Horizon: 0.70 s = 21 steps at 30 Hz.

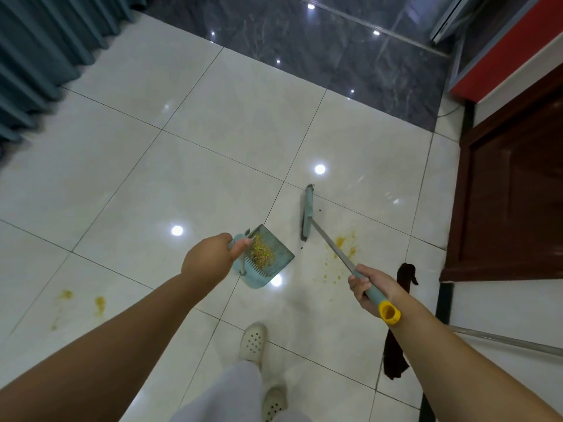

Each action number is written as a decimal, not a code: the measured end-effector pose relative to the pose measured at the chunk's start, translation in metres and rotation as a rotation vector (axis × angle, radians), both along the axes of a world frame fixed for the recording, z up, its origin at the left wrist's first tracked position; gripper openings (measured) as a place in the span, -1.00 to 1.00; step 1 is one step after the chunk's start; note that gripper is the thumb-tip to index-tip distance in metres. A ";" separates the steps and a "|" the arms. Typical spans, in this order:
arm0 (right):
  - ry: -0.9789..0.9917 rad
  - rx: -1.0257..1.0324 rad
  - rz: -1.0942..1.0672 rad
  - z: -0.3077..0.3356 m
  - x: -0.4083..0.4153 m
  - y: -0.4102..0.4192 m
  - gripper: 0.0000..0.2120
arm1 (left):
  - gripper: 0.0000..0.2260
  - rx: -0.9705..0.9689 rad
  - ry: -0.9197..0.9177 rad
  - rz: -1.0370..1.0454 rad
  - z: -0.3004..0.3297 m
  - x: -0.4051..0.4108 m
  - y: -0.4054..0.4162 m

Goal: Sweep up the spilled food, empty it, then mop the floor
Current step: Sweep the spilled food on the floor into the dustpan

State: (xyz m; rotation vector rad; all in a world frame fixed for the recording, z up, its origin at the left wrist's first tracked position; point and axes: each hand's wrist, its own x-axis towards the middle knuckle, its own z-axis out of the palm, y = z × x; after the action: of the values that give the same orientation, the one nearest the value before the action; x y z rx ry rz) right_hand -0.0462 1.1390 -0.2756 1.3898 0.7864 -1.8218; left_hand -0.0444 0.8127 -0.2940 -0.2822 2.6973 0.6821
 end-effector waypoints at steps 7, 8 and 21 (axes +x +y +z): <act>0.031 0.054 0.020 0.000 0.002 0.003 -0.75 | -0.56 0.011 -0.022 0.001 0.001 0.000 0.001; 0.027 0.057 0.020 -0.001 0.003 0.003 -0.75 | -0.56 0.014 -0.026 0.004 0.001 0.001 0.002; 0.083 0.162 0.078 0.012 -0.004 0.012 -0.83 | -0.53 0.035 -0.042 -0.008 0.011 0.001 0.013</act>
State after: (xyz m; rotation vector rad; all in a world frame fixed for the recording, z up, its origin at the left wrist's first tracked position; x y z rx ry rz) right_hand -0.0499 1.1513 -0.2637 1.3711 1.0368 -1.7978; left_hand -0.0430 0.8253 -0.2831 -0.2732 2.6426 0.7120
